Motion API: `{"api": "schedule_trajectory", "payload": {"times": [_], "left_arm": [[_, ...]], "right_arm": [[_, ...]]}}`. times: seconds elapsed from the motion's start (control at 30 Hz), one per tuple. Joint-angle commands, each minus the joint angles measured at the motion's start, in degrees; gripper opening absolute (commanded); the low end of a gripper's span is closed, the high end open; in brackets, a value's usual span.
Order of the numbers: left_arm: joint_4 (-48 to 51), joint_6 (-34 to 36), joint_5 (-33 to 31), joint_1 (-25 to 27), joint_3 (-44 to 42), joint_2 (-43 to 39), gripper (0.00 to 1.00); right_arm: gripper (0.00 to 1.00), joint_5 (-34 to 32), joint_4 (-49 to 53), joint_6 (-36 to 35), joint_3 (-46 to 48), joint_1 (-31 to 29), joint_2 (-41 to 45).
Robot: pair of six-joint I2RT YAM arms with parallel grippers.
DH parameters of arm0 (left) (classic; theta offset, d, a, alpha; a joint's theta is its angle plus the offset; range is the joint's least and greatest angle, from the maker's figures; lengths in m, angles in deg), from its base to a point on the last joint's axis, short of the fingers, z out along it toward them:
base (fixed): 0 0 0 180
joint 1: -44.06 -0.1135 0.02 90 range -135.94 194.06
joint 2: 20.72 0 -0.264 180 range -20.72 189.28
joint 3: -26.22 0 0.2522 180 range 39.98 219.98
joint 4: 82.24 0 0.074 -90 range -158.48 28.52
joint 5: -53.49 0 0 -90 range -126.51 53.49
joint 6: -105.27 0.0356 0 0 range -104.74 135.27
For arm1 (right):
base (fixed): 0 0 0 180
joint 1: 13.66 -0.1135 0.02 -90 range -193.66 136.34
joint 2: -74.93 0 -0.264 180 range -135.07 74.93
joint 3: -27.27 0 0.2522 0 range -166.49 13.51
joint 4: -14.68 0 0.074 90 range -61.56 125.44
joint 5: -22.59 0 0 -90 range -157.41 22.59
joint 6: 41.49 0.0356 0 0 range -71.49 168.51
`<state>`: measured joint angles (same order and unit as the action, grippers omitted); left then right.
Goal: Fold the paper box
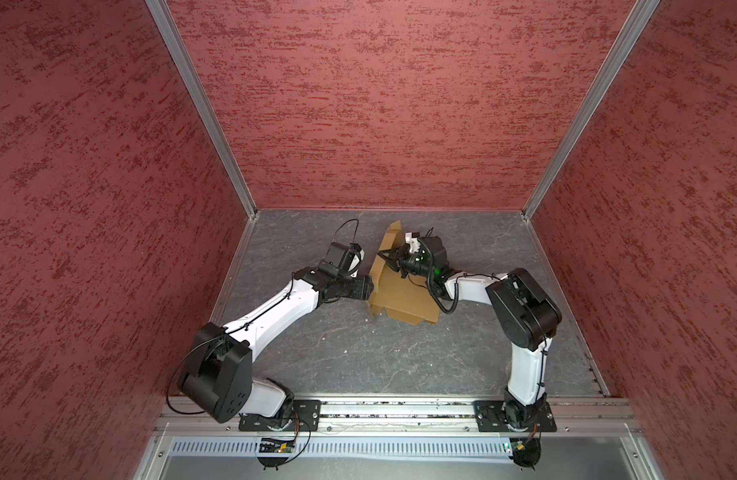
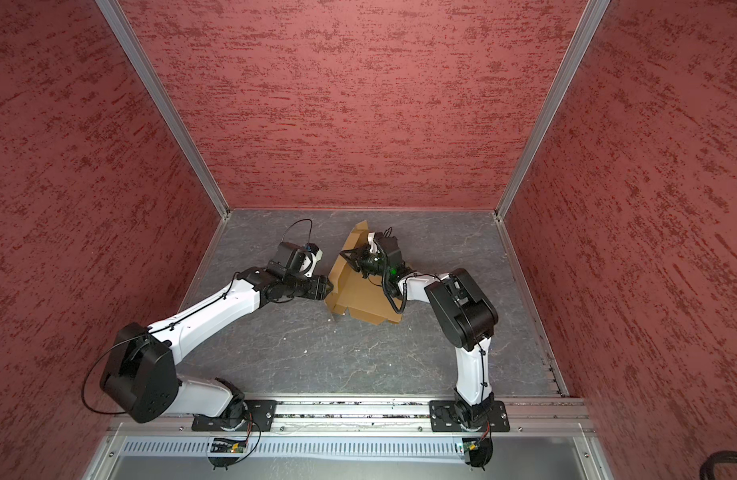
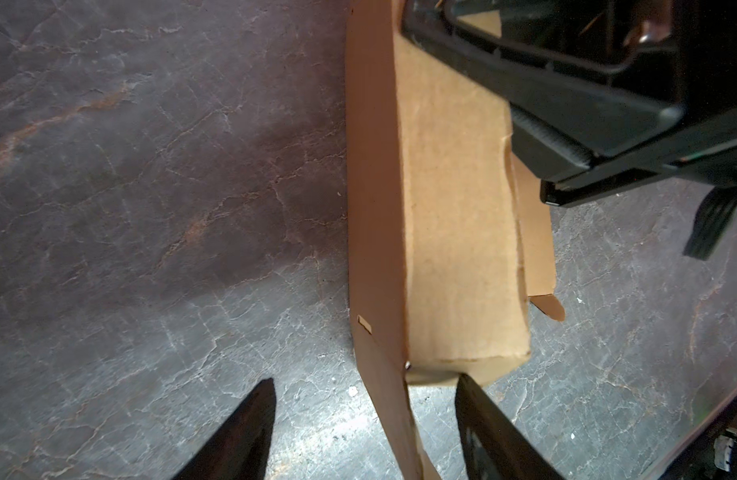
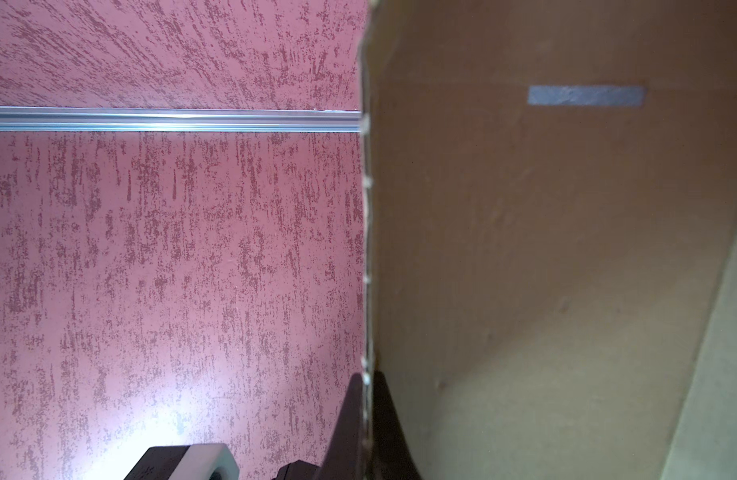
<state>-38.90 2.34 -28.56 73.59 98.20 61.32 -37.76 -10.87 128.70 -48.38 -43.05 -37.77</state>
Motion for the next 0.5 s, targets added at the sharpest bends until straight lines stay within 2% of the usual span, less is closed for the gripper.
{"api": "schedule_trajectory", "payload": {"times": [0.0,0.2,0.47], "left_arm": [[0.27,1.24,-2.24,0.86,1.82,1.85,0.68],[-0.29,0.3,-4.27,1.32,2.65,3.14,0.66],[0.02,-1.52,-5.55,1.48,2.12,-2.12,0.67]], "right_arm": [[0.04,-0.63,-0.98,1.6,0.07,0.5,-1.45],[0.04,-0.64,-1.6,2.0,0.45,0.47,-1.68],[0.03,-0.3,-2.77,1.66,0.69,0.52,-2.47]]}}
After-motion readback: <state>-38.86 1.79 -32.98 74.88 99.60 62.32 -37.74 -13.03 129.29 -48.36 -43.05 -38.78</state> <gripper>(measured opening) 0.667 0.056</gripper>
